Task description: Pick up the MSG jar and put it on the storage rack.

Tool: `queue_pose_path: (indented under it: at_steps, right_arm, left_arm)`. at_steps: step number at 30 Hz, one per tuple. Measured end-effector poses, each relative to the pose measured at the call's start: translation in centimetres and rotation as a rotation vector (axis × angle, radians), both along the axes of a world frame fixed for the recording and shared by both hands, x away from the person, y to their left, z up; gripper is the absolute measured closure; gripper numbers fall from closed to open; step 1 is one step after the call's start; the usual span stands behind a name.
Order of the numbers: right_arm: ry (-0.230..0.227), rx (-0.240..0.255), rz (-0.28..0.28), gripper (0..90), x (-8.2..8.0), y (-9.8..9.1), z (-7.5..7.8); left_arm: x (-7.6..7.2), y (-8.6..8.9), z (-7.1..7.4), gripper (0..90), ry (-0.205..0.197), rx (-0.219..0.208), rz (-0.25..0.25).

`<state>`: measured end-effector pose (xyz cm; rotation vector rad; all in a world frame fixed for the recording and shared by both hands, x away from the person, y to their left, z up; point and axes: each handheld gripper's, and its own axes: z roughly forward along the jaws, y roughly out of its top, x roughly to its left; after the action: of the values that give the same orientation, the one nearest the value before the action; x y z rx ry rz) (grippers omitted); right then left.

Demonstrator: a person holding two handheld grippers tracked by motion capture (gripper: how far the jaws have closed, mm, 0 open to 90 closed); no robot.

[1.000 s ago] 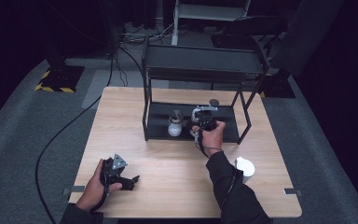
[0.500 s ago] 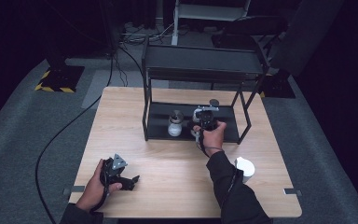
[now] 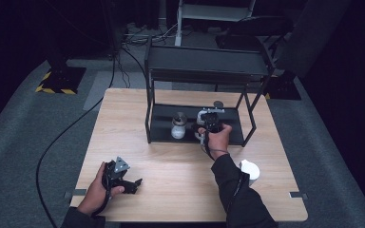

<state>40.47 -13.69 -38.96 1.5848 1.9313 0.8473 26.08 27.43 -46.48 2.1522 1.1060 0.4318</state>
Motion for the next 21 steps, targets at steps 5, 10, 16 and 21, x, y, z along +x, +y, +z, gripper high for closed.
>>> queue_pose_path:
  at_steps: [5, 10, 16, 21]
  right_arm:
    - [0.016, 0.015, 0.006, 21.9, 0.2, -0.5, 0.2]
    - [0.020, -0.014, 0.004, 9.6, 0.1, -0.4, 0.5]
    - [0.012, -0.053, 0.016, 4.3, -0.2, -0.2, 0.8]
    - [0.017, -0.081, 0.015, 3.7, -0.5, 0.3, 1.5]
  left_arm:
    - [0.0, 0.0, 0.0, 0.4, 0.000, 0.000, 0.000]
    - [0.0, 0.0, 0.0, 0.4, 0.000, 0.000, 0.000]
    - [0.0, 0.0, 0.0, 0.4, 0.000, 0.000, 0.000]
    - [0.0, 0.0, 0.0, 0.4, 0.001, 0.000, 0.000]
